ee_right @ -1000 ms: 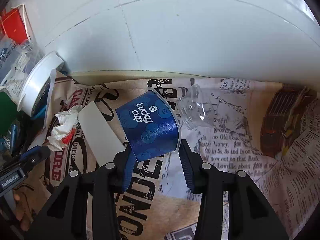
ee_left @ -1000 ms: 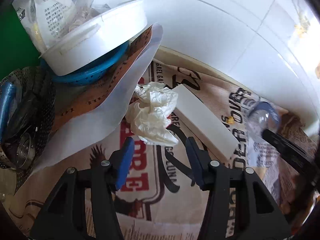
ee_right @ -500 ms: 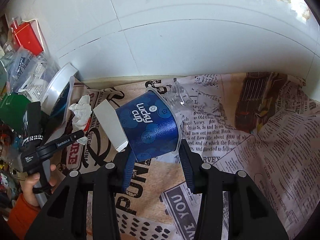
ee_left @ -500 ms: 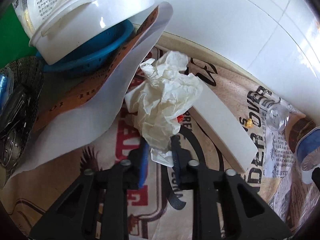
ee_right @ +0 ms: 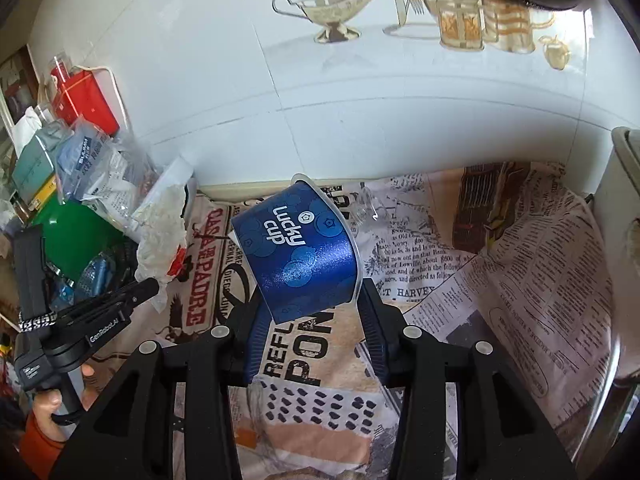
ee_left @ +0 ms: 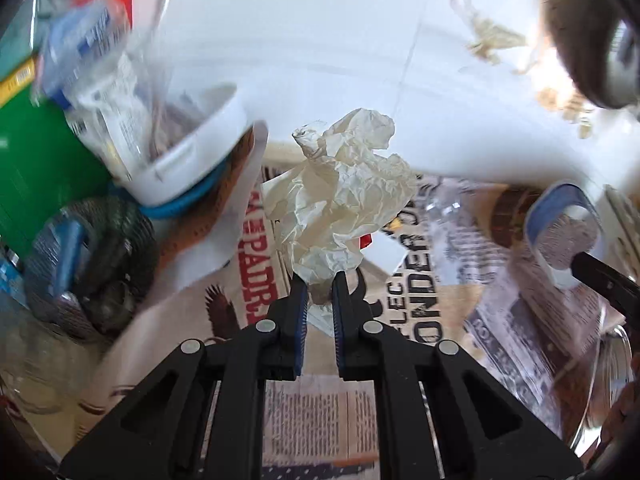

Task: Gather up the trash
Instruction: 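Carry the blue cup and tissue down toward the white floor bin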

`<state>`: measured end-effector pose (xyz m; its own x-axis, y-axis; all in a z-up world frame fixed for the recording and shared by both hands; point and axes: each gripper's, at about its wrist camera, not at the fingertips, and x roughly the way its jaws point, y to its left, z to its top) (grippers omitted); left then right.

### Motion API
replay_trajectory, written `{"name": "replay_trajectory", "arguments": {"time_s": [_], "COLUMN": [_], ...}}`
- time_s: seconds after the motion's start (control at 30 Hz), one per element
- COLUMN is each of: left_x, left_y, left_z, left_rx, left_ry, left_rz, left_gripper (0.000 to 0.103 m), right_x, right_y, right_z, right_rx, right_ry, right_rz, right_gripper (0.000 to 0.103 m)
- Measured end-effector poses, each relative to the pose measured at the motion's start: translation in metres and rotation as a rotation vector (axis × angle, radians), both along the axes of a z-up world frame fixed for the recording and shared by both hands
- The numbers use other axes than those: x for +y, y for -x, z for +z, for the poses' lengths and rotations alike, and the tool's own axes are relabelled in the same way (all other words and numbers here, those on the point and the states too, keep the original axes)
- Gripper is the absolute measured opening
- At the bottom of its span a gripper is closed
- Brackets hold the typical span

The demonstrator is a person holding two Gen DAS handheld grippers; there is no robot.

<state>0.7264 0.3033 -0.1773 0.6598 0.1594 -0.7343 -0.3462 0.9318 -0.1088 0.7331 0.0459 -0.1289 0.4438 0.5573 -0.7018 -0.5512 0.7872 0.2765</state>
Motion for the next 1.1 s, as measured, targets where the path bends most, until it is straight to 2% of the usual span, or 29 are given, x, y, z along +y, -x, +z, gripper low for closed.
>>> {"name": "replay_trajectory", "arguments": {"time_s": [0.1,0.3,0.4,0.57,0.73,0.93,1.1], "left_x": [-0.009,-0.03,-0.046,-0.073,-0.103,-0.145,-0.197], "left_y": [0.026,0.074,0.093,0.124,0.158,0.203,0.255], "left_z": [0.03,0.067,0.073,0.072,0.072,0.062,0.053], "left_rx": [-0.044,-0.097,-0.108,-0.105,-0.108,-0.099,-0.103], "left_ry": [-0.042,-0.048,-0.062,-0.036,-0.022,-0.011,-0.023], "left_rz": [-0.06,-0.202,-0.25,-0.296,-0.294,-0.234,-0.176], "left_gripper": [0.011,0.011,0.011,0.011,0.011,0.011,0.011], "right_x": [-0.008,-0.022,-0.034,-0.053,-0.078,-0.116,-0.162], "right_y": [0.026,0.08,0.104,0.142,0.176,0.213,0.253], "right_z": [0.021,0.048,0.055,0.067,0.072,0.073,0.064], "right_rx": [-0.046,-0.107,-0.109,-0.114,-0.109,-0.124,-0.127], "right_ry": [-0.022,-0.033,-0.039,-0.026,-0.041,-0.05,-0.037], "right_rz": [-0.037,-0.119,-0.154,-0.173,-0.168,-0.116,-0.056], "right_gripper": [0.039,0.039,0.039,0.039,0.039,0.039,0.04]}}
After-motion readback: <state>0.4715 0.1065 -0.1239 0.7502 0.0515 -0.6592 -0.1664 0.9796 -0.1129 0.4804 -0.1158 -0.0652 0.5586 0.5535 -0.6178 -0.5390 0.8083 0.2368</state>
